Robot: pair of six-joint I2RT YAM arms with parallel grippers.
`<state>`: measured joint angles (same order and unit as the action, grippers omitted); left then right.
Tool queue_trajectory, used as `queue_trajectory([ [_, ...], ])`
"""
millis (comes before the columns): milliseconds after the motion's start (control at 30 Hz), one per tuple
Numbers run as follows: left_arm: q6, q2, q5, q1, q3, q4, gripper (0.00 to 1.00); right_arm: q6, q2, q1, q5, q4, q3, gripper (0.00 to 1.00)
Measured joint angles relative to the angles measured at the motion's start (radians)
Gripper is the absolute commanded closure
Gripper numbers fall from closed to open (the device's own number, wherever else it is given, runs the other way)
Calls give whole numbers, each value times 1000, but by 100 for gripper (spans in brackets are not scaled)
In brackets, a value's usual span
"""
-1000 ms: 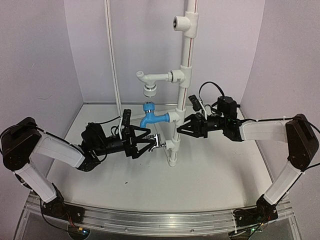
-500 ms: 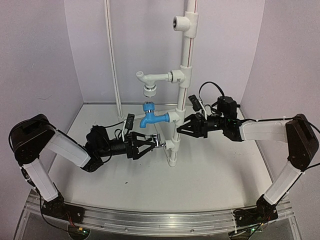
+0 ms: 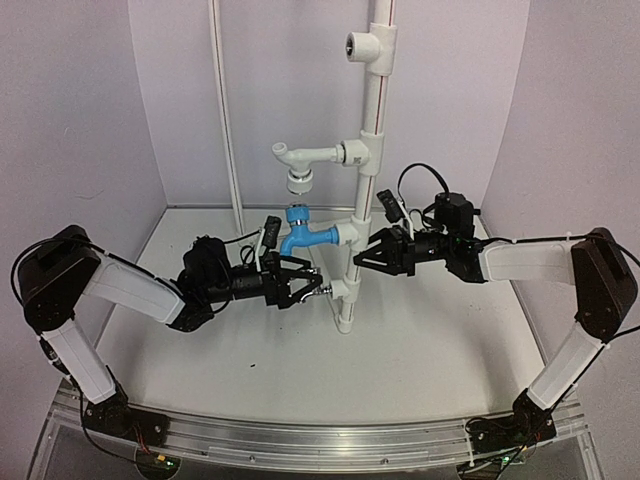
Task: Install the water faucets
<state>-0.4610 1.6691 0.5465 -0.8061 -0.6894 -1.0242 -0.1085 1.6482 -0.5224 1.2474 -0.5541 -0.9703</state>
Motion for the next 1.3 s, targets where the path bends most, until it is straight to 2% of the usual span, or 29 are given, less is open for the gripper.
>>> queue_trajectory([
  [233, 15, 1, 40, 0, -25, 31, 16, 0, 0, 0, 0, 0, 0, 100],
  [467, 48, 1, 135, -15, -30, 5, 35, 0, 0, 0, 0, 0, 0, 100],
  [700, 80, -5, 164, -24, -31, 23, 34, 1, 0, 1, 2, 2, -2, 100],
  [933, 209, -71, 61, -47, -36, 203, 37, 4, 1, 8, 22, 5, -2, 100],
  [1000, 241, -83, 29, -56, -43, 244, 40, 5, 1, 14, 34, 6, -2, 100],
  [1100, 266, -86, -7, -65, -43, 258, 43, 7, 1, 18, 44, 7, -2, 100],
  [1300, 278, -86, -61, -77, -17, 219, 40, 11, 2, 18, 46, 8, -3, 100],
])
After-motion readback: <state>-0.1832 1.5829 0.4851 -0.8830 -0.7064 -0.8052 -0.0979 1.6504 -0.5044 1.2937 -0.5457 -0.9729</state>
